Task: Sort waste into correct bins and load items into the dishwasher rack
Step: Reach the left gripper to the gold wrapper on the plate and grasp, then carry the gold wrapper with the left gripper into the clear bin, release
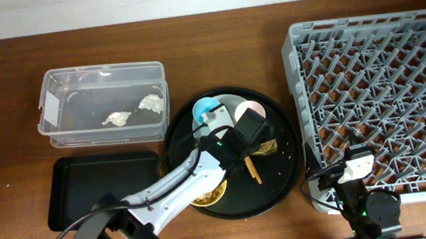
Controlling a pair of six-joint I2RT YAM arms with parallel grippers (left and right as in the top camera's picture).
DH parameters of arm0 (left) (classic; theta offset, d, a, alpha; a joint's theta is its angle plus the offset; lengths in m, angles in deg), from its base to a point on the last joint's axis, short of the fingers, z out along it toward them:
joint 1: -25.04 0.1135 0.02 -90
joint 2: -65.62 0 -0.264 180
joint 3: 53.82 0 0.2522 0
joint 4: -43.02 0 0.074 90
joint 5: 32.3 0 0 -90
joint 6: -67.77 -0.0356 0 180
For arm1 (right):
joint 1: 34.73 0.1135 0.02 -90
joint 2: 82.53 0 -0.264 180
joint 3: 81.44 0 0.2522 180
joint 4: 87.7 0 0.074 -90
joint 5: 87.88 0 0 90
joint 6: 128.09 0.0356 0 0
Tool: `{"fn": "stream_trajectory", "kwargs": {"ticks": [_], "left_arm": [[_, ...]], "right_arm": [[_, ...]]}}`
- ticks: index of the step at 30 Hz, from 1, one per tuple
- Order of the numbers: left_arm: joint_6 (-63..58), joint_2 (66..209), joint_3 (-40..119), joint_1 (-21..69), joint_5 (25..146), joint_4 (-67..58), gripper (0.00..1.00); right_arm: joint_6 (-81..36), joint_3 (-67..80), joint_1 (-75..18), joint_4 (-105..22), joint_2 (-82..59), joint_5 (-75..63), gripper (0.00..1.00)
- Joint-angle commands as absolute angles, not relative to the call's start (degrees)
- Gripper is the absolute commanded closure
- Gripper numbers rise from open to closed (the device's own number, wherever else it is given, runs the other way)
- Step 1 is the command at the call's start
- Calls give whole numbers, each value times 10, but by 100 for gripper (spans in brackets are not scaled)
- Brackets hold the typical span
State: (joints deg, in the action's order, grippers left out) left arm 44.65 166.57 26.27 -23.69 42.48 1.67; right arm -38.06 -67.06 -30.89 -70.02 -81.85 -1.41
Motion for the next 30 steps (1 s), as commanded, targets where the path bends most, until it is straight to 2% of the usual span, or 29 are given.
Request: {"fn": "stream_trajectory", "kwargs": {"ticks": [1, 18, 21, 22, 23, 24, 25, 30], "left_arm": [[441, 1699, 264, -235, 442, 15, 40], [441, 1743, 264, -235, 444, 16, 44], [441, 1746, 264, -235, 440, 19, 59], [441, 1746, 264, -235, 439, 23, 68], [441, 1746, 264, -235, 440, 23, 84], [441, 1745, 264, -235, 440, 23, 89], [441, 1743, 264, -235, 440, 22, 92], [438, 1717, 264, -235, 424, 22, 92]], "right_arm": [[-379, -674, -307, -698, -822, -19, 2], [-379, -674, -307, -698, -822, -19, 2], [-379, -674, -307, -698, -822, -19, 2], [-379, -674, -307, -698, -822, -19, 2], [-379, -674, -307, -698, -822, -19, 2], [-379, -674, -307, -698, -822, -19, 2], [-379, -674, -307, -698, -822, -19, 2], [-379, -674, -307, -698, -822, -19, 2]]}}
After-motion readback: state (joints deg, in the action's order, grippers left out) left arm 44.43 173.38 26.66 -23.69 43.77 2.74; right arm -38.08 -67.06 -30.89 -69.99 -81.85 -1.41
